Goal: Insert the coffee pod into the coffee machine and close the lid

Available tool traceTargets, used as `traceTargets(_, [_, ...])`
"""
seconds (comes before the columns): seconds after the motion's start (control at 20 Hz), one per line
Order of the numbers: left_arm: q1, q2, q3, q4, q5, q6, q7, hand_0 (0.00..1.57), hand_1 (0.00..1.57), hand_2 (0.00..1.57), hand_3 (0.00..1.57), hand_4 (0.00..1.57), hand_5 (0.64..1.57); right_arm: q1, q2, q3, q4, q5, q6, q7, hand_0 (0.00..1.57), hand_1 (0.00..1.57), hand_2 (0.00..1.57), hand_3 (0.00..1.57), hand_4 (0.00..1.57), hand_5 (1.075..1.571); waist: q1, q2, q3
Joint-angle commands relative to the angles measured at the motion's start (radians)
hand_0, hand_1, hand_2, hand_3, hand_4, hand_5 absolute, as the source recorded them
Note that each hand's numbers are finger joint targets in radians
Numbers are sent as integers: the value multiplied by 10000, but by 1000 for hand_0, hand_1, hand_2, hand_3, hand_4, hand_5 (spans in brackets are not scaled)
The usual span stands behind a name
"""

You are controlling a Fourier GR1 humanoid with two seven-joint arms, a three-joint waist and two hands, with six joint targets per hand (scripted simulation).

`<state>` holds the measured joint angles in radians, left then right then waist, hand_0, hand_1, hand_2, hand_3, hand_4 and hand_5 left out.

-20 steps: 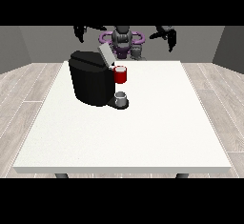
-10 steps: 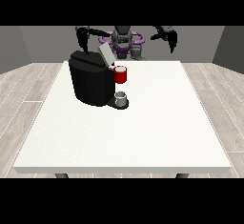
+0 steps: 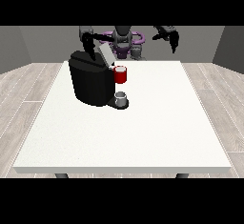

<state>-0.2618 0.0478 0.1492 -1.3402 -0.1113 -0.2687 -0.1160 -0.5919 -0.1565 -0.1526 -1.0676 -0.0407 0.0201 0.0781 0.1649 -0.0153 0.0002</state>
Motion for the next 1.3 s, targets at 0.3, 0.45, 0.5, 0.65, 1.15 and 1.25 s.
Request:
traceTargets(0.3, [609,51,-475,-1116,-167,344,571,0,0,0,0,299,1571,-1114,97,155,732,224,-214,-11,0,0,0,0,166,1571,183,425,0])
traceTargets(0.45, [353,456,-3,-993,81,408,409,0,0,0,0,361,1571,-1304,-412,57,754,134,401,-295,0,0,0,0,163,1571,-136,706,-1])
traceTargets(0.5, [409,560,21,-855,120,215,140,0,0,0,0,348,1571,-1827,-513,165,777,295,297,251,0,0,0,0,127,1571,83,783,-2])
traceTargets(0.65, [485,331,-165,-409,-180,512,-205,0,0,0,0,360,1571,-2011,258,912,500,763,-63,339,0,0,0,0,161,1571,-53,756,-5])
traceTargets(1.15, [177,102,-690,-806,-138,331,-86,0,0,0,0,356,1571,-3105,162,920,639,1245,-530,92,0,0,0,0,0,1571,891,1431,-1])
traceTargets(1.25, [-143,671,-310,-808,169,-56,447,0,0,0,0,327,1571,-3096,-39,1104,546,1344,-225,426,0,0,0,0,0,1571,887,1203,0])
